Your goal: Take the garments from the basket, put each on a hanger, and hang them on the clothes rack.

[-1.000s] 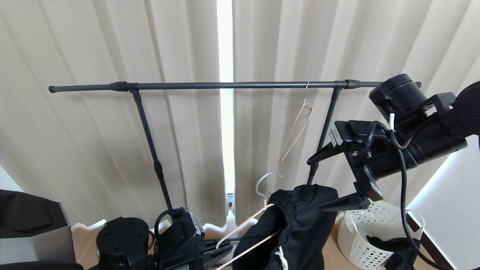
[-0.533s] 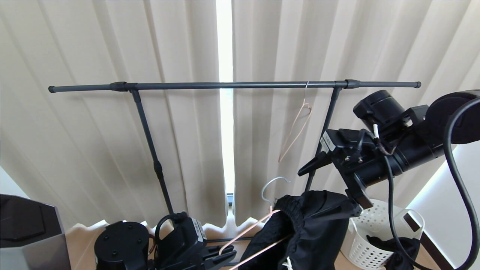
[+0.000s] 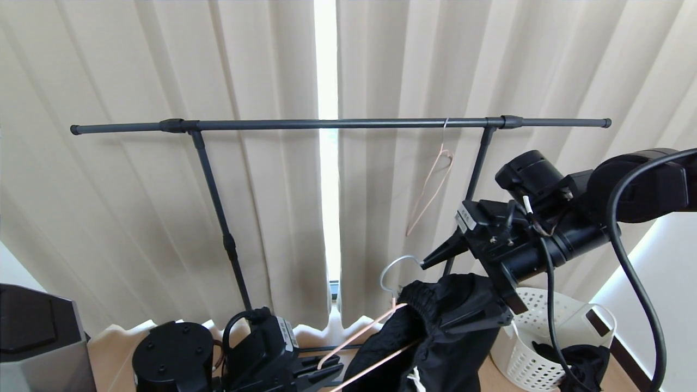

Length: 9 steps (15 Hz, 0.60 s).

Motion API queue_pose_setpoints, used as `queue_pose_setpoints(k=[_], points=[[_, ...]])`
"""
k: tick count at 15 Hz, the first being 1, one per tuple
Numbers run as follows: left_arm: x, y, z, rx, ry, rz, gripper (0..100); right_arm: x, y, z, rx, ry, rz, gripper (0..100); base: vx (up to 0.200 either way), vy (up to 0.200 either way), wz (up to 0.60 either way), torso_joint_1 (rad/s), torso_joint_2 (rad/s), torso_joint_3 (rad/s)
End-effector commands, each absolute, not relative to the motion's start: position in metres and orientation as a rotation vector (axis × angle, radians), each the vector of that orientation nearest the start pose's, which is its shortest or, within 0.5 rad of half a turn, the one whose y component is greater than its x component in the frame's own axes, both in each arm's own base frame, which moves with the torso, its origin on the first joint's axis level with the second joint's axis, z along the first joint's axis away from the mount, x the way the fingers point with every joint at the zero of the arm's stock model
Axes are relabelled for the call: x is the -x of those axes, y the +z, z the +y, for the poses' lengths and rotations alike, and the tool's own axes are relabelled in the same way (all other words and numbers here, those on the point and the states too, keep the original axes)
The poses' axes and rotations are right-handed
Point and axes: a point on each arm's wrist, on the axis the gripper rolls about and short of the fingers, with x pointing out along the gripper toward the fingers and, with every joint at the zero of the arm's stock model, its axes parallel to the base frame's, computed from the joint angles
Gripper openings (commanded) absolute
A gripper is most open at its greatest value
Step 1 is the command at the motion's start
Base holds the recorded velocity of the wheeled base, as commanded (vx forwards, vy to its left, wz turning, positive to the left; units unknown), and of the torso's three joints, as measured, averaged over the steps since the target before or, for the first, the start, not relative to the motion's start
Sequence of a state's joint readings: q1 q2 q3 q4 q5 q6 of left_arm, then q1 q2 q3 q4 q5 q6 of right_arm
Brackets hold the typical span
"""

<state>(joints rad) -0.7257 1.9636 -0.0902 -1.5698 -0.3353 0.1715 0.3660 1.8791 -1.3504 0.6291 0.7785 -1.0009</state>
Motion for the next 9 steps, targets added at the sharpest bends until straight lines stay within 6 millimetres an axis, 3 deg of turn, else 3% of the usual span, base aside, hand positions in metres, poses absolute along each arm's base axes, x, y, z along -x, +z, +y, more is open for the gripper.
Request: queue_pose_setpoints(k=[1, 9], points=[[-0.1675, 0.0592, -0.1595, -0.213, -1.081, 0.214, 0, -0.2956, 0.1682, 0.1304, 0.532, 1.479, 0.584, 100, 0.0, 0.0, 0.0, 0.0, 0.0, 0.0], [-0.1666, 0.0603, -0.16, -0.213, -1.085, 0.209, 0, -0.3004, 0.159, 0.1323, 0.527, 1.483, 0.598, 100, 0.0, 0.0, 0.0, 0.0, 0.0, 0.0]])
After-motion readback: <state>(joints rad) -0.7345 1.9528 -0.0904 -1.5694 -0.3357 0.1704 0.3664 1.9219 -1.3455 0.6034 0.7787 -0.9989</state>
